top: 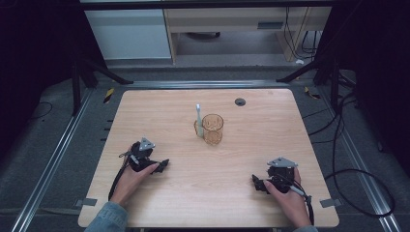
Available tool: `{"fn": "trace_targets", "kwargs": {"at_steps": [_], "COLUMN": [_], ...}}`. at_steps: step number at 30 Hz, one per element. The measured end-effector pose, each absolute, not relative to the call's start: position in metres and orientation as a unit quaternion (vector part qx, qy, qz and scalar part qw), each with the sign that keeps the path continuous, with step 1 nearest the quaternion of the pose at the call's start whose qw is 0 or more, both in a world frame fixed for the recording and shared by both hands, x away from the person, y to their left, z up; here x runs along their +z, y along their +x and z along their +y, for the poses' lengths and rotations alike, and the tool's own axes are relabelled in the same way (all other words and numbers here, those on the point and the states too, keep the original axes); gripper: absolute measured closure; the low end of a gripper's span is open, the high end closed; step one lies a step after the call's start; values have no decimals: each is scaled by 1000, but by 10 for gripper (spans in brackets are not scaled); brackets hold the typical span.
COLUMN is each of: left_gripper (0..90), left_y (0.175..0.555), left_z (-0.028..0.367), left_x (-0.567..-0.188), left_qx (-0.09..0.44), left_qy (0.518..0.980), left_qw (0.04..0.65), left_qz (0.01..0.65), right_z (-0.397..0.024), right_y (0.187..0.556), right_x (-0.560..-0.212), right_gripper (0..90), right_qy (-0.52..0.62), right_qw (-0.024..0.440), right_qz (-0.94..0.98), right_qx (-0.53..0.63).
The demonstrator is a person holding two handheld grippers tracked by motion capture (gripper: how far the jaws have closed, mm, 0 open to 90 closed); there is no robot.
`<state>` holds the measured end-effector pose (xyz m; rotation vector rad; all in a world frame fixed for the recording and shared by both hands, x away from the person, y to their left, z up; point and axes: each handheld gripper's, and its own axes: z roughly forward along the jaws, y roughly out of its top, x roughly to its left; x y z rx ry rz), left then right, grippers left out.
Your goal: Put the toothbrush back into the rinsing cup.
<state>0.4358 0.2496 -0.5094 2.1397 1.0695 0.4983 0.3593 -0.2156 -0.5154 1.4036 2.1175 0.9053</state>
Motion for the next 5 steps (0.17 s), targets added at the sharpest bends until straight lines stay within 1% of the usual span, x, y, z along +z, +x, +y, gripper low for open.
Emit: {"fn": "trace_targets", "kwargs": {"at_steps": [5], "left_gripper": [16], "left_y": [437], "left_z": [250], "left_x": [-510], "left_qx": [188], "left_qy": [822], "left_qw": [340], "left_qz": [416], "right_z": [-215], "right_y": [359], "right_x": [-515], "right_gripper": [7], "right_qy": [509], "right_qw": [220], "right_qz": [765], "right_qx": [327]}}
